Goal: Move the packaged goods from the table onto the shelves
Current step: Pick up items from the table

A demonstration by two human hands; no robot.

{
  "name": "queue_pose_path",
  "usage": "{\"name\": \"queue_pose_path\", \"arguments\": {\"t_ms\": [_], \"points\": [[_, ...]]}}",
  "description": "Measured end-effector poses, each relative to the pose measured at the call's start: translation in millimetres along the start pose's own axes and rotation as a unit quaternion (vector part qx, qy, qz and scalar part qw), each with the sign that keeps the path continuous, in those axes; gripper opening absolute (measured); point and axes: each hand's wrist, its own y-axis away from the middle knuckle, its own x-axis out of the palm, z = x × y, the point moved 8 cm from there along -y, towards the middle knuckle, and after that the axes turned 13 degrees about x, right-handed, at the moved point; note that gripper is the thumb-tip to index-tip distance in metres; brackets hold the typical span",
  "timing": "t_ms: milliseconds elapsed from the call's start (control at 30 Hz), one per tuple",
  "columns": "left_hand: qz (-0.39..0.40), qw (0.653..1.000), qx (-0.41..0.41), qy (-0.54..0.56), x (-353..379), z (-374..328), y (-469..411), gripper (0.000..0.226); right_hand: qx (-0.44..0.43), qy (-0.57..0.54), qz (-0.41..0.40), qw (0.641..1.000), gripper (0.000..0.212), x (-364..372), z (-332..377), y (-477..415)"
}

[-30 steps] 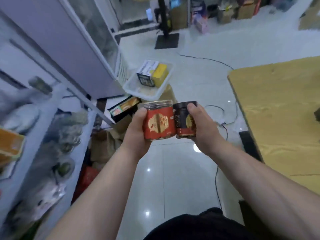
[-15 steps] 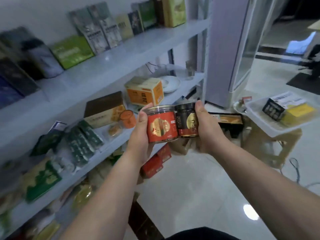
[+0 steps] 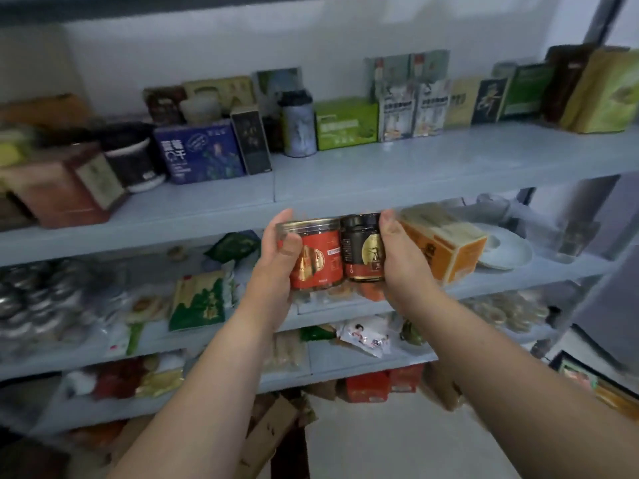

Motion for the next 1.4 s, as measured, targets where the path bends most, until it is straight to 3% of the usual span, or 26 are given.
{"name": "queue_pose_path", "arguments": {"t_ms": [100, 200, 433, 567, 700, 867, 967, 1067, 1167, 1267, 1400], "points": [[-0.05, 0.998, 0.029, -0.036, -23, -11, -11, 0.096, -0.003, 0.036, 0.062, 0.997, 0.075, 30, 16, -29], [-0.114, 0.989, 0.056, -0.079, -45, -25, -16, 0.103, -0.009, 0.068, 0.132, 0.989, 0.071, 65, 25, -56], [-0.212, 0.948, 0.111, -0.211, -97, -63, -11, 0.074, -0.041, 0.104, 0.24, 0.964, 0.078, 144, 33, -79], [-0.252, 0.936, 0.123, -0.213, -132, -76, -16, 0.068, -0.073, 0.122, 0.274, 0.951, 0.063, 190, 41, -84], [-0.295, 0.878, 0.151, -0.345, -182, -100, -29, 0.062, -0.136, 0.163, 0.319, 0.924, 0.046, 244, 46, -89], [-0.245, 0.799, 0.163, -0.525, -232, -108, -81, 0.062, -0.22, 0.222, 0.223, 0.924, 0.025, 297, 53, -130], [-0.165, 0.734, 0.201, -0.628, -245, -102, -112, 0.057, -0.238, 0.295, 0.152, 0.913, 0.037, 313, 48, -164], [-0.096, 0.644, 0.231, -0.723, -254, -99, -136, 0.055, -0.245, 0.404, 0.124, 0.873, 0.051, 323, 43, -179], [-0.058, 0.595, 0.239, -0.765, -256, -94, -150, 0.065, -0.301, 0.435, 0.084, 0.845, 0.063, 327, 45, -178], [-0.04, 0.584, 0.251, -0.771, -260, -81, -152, 0.069, -0.307, 0.447, 0.072, 0.837, 0.073, 331, 40, -181], [-0.065, 0.633, 0.283, -0.718, -269, -81, -153, 0.065, -0.336, 0.456, 0.065, 0.822, 0.081, 335, 38, -182]]}}
